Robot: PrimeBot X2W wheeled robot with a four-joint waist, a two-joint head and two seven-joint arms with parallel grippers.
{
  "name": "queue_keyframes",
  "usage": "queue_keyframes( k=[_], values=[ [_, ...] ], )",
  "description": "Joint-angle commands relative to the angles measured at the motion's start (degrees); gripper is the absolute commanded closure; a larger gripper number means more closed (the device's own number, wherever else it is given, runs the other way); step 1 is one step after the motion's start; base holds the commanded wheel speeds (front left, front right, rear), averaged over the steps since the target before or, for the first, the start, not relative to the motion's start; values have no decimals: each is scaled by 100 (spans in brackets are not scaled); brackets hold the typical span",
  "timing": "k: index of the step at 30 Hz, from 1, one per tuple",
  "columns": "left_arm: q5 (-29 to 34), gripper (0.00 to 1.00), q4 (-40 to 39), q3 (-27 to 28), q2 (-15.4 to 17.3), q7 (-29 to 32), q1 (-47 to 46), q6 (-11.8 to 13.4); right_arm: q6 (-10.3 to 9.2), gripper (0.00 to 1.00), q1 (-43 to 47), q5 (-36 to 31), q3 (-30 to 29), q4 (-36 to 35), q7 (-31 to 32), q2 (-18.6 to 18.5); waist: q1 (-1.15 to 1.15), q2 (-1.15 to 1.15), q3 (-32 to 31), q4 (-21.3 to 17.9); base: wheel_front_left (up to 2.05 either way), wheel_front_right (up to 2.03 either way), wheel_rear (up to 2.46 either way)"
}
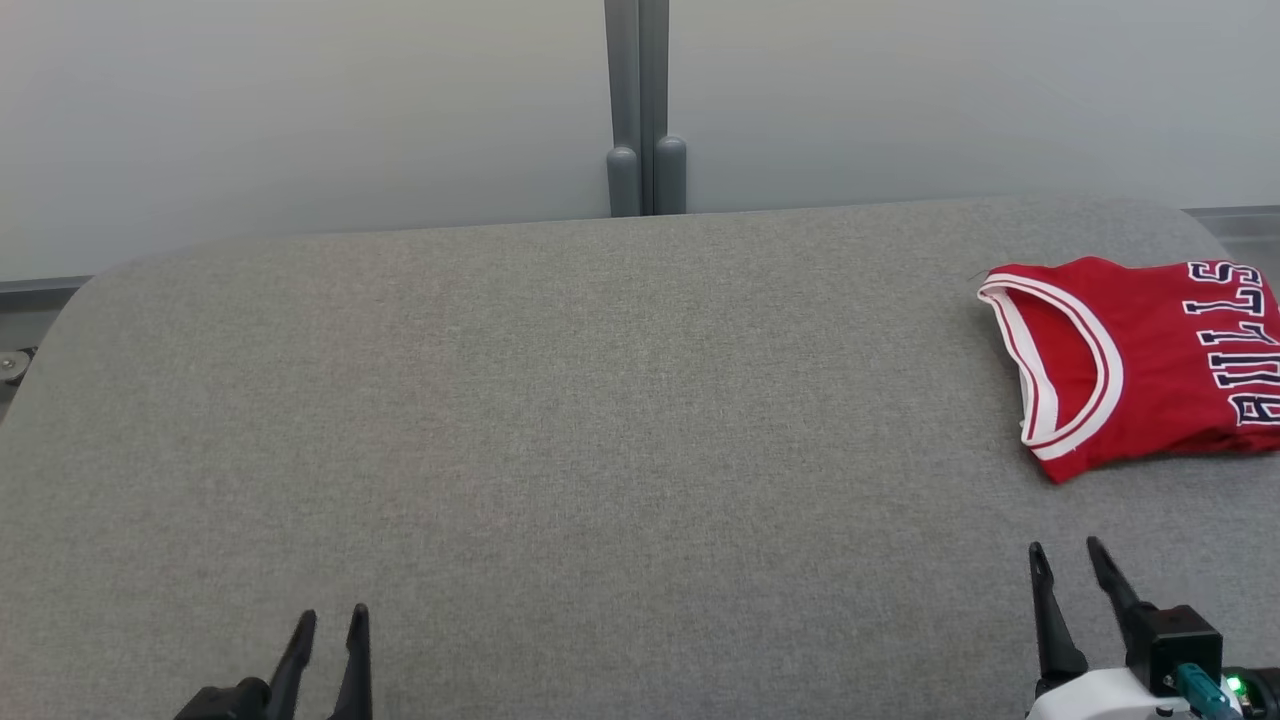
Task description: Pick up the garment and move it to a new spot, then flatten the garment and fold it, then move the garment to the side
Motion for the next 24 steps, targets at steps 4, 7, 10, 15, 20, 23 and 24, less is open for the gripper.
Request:
queue_keyframes(
  k=[4, 7, 10, 15, 20, 23, 24],
  values=[
    [-27, 100, 170, -10, -35, 8, 58, 0, 0, 100, 34, 29, -5, 194, 19, 40, 0, 0, 1, -1, 0, 0, 0],
    [-344, 100, 148, 26, -47, 98, 1, 0, 0, 100, -76, 401, -71, 257, 162, 37, 0, 0, 7, -4, 0, 0, 0],
    [-757, 100, 116, 71, -62, 213, -72, 1, -1, 100, -141, 930, -75, 254, 290, 32, 0, 0, 15, -8, 0, 0, 0],
    [-1245, 100, 76, 122, -80, 347, -159, 1, -1, 100, -195, 1555, -50, 222, 405, 26, 0, 0, 25, -14, 0, 0, 0],
    [-1704, 100, 40, 170, -96, 471, -240, 2, -2, 100, -254, 2137, -37, 204, 522, 20, 0, 0, 35, -19, 0, 0, 0],
    [-1968, 100, 20, 197, -106, 545, -285, 2, -2, 100, -295, 2469, -35, 199, 594, 17, 0, 0, 41, -22, 0, 0, 0],
    [-2052, 100, 13, 205, -109, 567, -300, 2, -2, 100, -309, 2576, -35, 197, 618, 16, 0, 0, 43, -23, 0, 0, 0]
  ],
)
